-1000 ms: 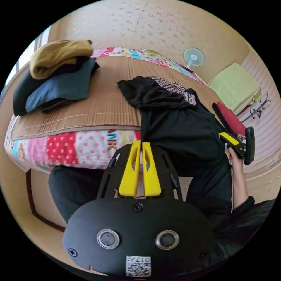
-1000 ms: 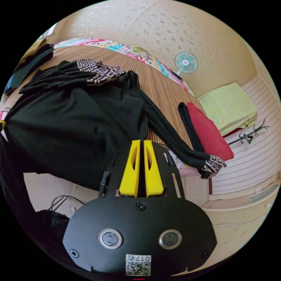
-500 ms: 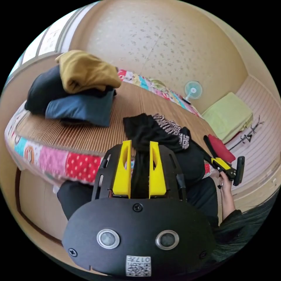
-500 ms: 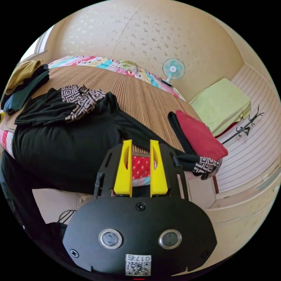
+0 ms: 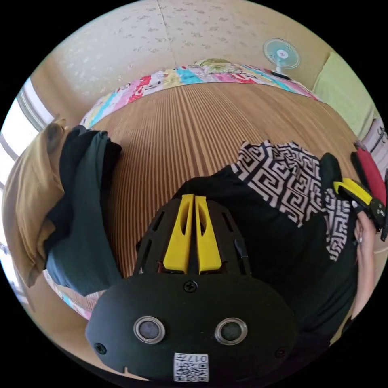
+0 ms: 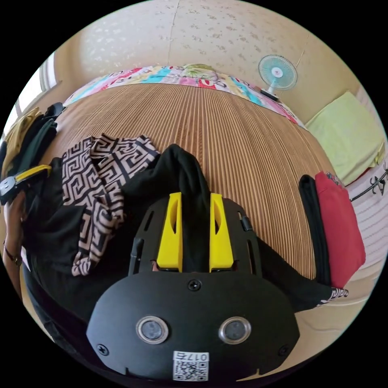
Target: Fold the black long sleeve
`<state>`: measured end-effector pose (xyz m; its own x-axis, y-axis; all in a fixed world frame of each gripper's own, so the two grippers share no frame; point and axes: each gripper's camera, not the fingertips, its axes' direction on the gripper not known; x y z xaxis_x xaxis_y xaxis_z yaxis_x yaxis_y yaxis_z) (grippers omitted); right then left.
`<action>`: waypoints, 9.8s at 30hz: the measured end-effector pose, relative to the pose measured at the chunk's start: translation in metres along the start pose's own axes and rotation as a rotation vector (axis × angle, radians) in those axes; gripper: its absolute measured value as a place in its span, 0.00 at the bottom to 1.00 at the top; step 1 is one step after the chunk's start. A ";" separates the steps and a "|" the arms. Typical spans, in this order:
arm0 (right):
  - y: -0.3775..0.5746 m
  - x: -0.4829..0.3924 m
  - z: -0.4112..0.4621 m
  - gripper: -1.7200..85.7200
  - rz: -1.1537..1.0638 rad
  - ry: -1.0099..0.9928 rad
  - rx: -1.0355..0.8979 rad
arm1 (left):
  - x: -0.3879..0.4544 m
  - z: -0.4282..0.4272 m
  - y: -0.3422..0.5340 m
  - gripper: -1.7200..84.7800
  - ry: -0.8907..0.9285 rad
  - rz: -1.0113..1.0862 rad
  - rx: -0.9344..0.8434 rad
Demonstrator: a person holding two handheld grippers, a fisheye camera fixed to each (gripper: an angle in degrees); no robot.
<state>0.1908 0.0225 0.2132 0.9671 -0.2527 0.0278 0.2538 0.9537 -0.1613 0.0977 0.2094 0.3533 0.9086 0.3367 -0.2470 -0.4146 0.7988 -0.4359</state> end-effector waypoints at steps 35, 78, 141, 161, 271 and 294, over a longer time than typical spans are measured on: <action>-0.045 0.021 -0.007 0.11 0.004 -0.015 -0.002 | 0.001 -0.072 0.284 0.01 0.080 -0.162 0.424; 0.022 0.119 -0.139 0.04 0.130 -0.710 0.262 | -0.004 -0.086 0.294 0.15 0.182 -0.115 0.487; 0.368 0.454 -0.146 0.12 1.307 -0.644 0.622 | -0.035 -0.042 0.197 0.01 0.423 -0.142 0.313; 0.274 0.455 -0.218 0.04 1.147 -0.427 0.559 | -0.045 -0.037 0.209 0.01 0.475 -0.156 0.322; -0.101 0.009 0.072 0.12 -0.023 -0.144 0.009 | 0.043 0.137 -0.102 0.06 0.040 -0.197 0.077; -0.167 0.004 0.045 0.12 -0.104 -0.061 -0.027 | 0.029 0.173 -0.165 0.06 0.084 -0.219 0.113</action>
<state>0.1531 -0.1305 0.2842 0.9349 -0.3389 0.1052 0.3531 0.9179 -0.1810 0.2011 0.1733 0.5676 0.9668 0.1110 -0.2303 -0.1960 0.9002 -0.3889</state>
